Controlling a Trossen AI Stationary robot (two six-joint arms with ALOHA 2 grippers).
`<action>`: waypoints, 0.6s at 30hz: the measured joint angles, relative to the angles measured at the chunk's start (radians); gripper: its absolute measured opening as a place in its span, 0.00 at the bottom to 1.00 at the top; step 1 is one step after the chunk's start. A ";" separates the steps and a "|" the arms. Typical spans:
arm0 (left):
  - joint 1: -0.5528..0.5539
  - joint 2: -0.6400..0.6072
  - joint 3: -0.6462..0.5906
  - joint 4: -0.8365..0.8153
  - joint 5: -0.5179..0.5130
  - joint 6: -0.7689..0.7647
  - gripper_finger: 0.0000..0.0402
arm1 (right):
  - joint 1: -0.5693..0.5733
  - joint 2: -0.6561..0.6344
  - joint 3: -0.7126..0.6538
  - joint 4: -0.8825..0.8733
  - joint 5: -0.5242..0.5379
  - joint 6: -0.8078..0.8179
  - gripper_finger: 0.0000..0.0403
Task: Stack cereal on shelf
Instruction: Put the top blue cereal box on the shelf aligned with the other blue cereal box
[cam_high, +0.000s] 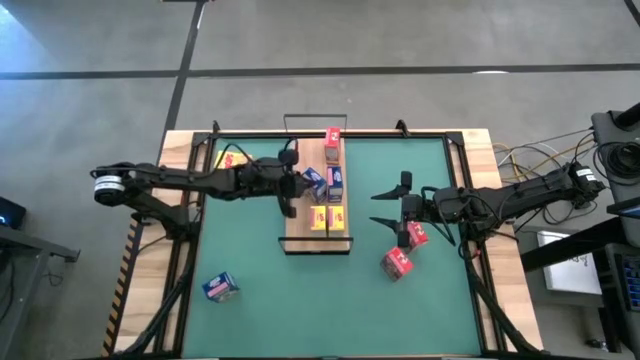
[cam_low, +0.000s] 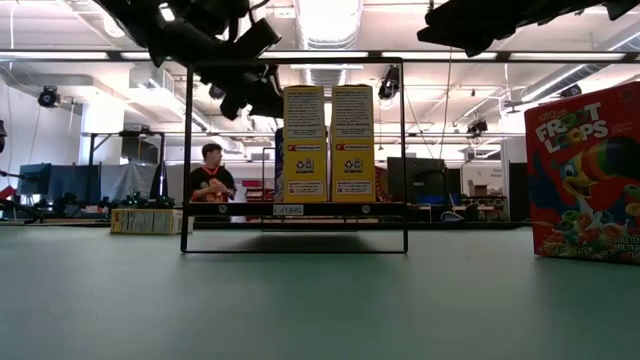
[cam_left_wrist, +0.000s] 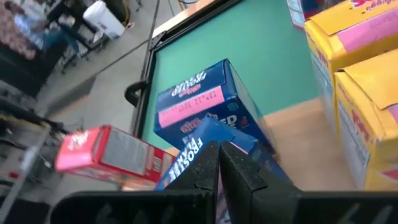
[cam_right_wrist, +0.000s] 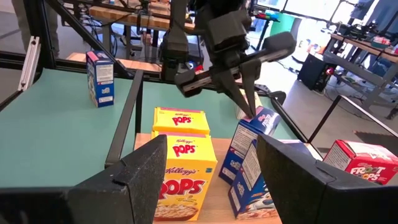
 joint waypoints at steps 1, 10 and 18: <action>0.000 -0.003 0.014 -0.023 0.000 0.018 0.00 | 0.000 0.000 0.000 0.000 0.000 0.000 0.59; 0.001 -0.026 0.176 -0.442 0.001 -0.041 0.00 | 0.000 0.000 0.000 0.000 0.000 0.000 0.59; 0.010 -0.026 0.185 -0.589 -0.050 -0.058 0.00 | 0.000 0.000 0.000 0.000 0.000 -0.001 0.59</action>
